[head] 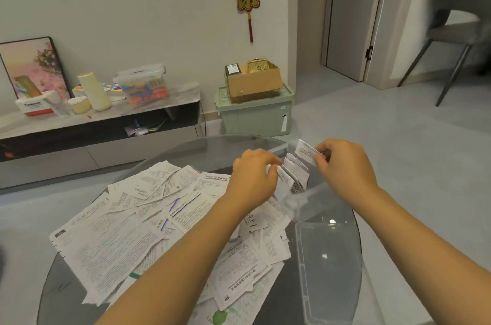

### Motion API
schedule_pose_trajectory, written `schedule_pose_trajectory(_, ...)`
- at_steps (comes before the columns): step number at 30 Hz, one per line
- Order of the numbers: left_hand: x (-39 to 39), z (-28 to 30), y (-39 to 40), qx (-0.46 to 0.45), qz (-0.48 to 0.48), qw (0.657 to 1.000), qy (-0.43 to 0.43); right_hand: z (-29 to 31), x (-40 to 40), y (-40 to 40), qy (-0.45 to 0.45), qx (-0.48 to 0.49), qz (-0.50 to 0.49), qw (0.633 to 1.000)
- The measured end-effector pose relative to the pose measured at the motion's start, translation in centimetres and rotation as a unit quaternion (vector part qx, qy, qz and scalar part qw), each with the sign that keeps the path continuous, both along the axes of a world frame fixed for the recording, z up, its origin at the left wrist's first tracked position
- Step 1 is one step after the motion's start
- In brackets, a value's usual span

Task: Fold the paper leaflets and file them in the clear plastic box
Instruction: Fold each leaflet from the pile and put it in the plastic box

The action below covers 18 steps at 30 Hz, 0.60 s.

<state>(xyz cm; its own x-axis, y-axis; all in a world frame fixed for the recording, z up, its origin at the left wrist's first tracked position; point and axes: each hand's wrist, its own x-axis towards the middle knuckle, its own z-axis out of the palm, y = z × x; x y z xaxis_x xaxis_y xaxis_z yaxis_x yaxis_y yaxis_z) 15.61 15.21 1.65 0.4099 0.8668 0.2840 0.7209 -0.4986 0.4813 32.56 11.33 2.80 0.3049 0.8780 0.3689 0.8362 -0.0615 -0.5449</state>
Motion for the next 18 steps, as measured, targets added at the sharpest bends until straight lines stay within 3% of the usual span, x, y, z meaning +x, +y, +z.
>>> schedule_pose_trajectory(3,1.3,-0.2,1.2,0.017,-0.049,0.994,0.101,-0.4,-0.1,0.8,-0.009,-0.013,-0.017,1.0)
schedule_pose_trajectory(8,3.4,-1.1,3.2,0.042,-0.107,0.977,0.177,-1.1,-0.2,1.6,-0.028,-0.023,-0.034,0.999)
schedule_pose_trajectory(18,3.7,-1.7,4.7,0.063,-0.128,0.968,0.208,-2.1,0.1,2.3,-0.048,-0.011,-0.036,0.998)
